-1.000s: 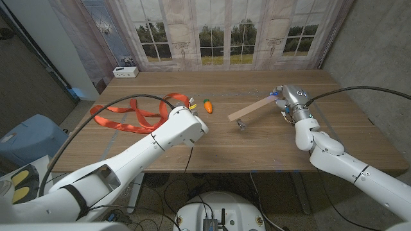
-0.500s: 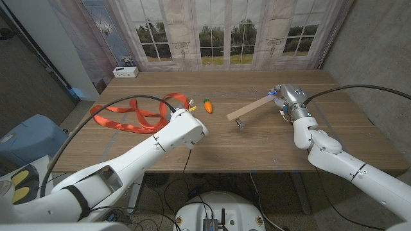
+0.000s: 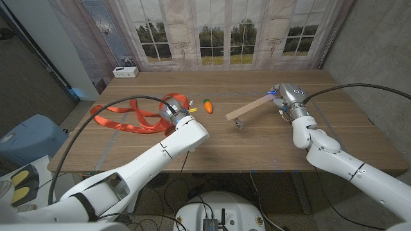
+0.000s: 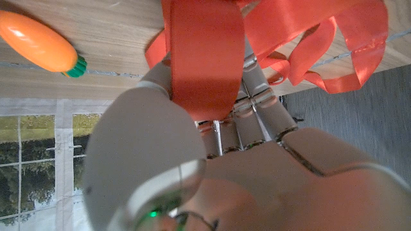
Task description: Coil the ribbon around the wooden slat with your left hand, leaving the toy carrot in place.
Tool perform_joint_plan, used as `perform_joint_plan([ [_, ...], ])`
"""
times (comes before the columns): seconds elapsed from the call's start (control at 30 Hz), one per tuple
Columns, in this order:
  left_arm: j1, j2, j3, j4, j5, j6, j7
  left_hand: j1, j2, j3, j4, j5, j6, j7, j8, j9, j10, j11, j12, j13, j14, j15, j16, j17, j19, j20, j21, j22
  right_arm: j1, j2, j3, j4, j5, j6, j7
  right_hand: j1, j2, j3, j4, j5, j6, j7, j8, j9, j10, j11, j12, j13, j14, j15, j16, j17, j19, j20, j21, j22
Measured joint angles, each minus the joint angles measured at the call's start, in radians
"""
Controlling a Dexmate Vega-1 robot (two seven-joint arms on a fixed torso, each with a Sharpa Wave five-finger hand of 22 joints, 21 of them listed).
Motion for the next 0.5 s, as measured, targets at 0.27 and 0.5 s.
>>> perform_joint_plan([
  [0.27, 0.086, -0.09, -0.06, 0.028, 0.238, -0.024, -0.17, 0.0, 0.0, -0.012, 0.012, -0.008, 0.0, 0.0, 0.0, -0.006, 0.0, 0.0, 0.005, 0.02, -0.002, -0.009, -0.023, 0.025, -0.158, 0.029, -0.012, 0.004, 0.001, 0.008, -0.002, -0.003, -0.001, 0.003, 0.0, -0.001, -0.001, 0.0, 0.0, 0.0, 0.0, 0.0, 0.0, 0.0, 0.0, 0.0, 0.0, 0.0, 0.0, 0.0, 0.0, 0.004, 0.0, 0.0, 0.0, 0.0],
  [0.5, 0.14, -0.088, -0.1, -0.012, 0.464, -0.119, -0.324, 0.0, 0.0, -0.02, 0.013, -0.008, 0.011, 0.0, 0.0, -0.01, 0.007, 0.007, 0.005, 0.021, 0.007, -0.014, -0.019, 0.022, -0.169, 0.023, -0.004, 0.004, 0.0, 0.013, -0.002, -0.007, 0.0, 0.008, -0.008, -0.001, -0.001, -0.002, 0.002, -0.001, 0.0, 0.0, -0.001, 0.0, 0.0, 0.0, 0.0, 0.0, 0.0, 0.0, 0.0, 0.005, 0.0, 0.0, 0.0, 0.0],
])
